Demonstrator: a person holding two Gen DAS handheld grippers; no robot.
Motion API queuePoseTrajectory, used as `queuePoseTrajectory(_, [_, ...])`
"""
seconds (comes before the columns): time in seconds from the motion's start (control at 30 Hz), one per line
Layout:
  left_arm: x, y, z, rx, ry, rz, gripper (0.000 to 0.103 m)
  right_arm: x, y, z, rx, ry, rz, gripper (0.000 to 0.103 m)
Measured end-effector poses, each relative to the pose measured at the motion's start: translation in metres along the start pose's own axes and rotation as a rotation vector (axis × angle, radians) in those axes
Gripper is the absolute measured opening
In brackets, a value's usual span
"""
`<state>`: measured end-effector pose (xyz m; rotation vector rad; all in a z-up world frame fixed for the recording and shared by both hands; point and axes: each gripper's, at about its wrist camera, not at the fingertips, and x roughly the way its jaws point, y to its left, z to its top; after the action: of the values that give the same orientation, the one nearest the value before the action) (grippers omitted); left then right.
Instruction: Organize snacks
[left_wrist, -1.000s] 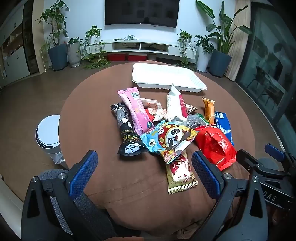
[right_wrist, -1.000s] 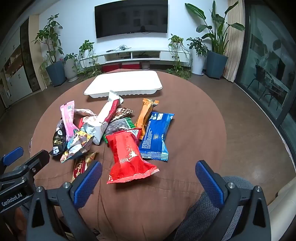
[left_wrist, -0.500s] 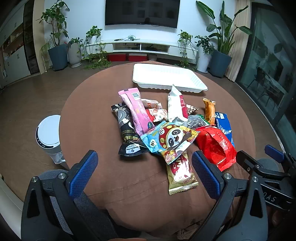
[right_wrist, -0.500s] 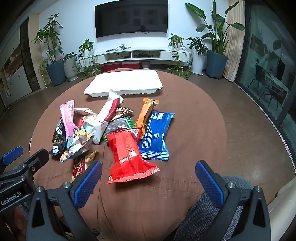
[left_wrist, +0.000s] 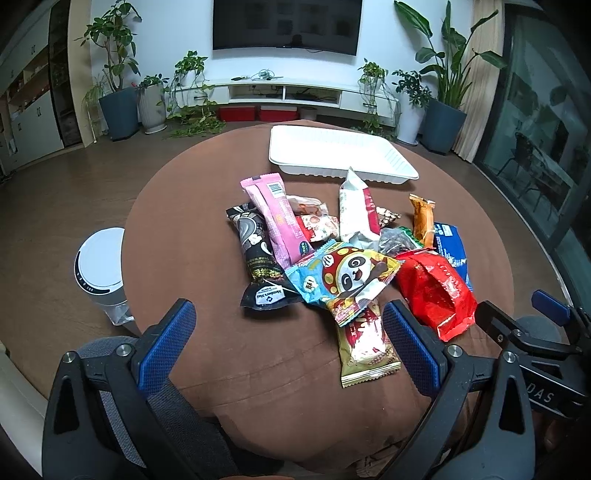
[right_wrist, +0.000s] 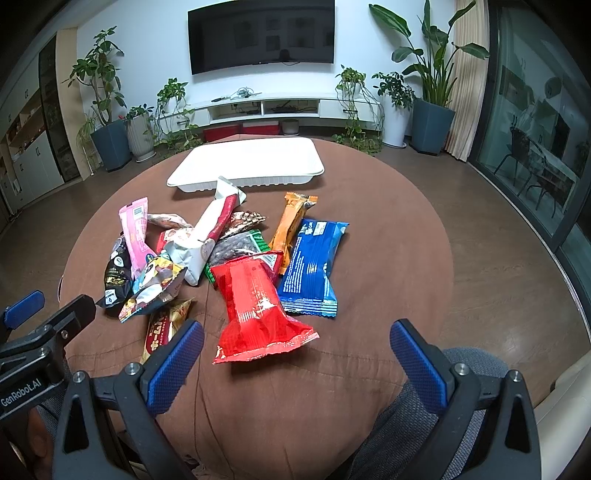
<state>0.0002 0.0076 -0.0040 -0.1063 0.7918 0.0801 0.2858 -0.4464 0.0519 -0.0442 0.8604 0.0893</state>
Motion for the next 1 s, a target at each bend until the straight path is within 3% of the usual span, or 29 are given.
queuePoseTrajectory(1.0, [0.0029,-0.0021,-0.0022,0.008,0.014,0.016,0.103,0.0010,-0.0006,-0.0007,0.001,0.004,0.001,0.103])
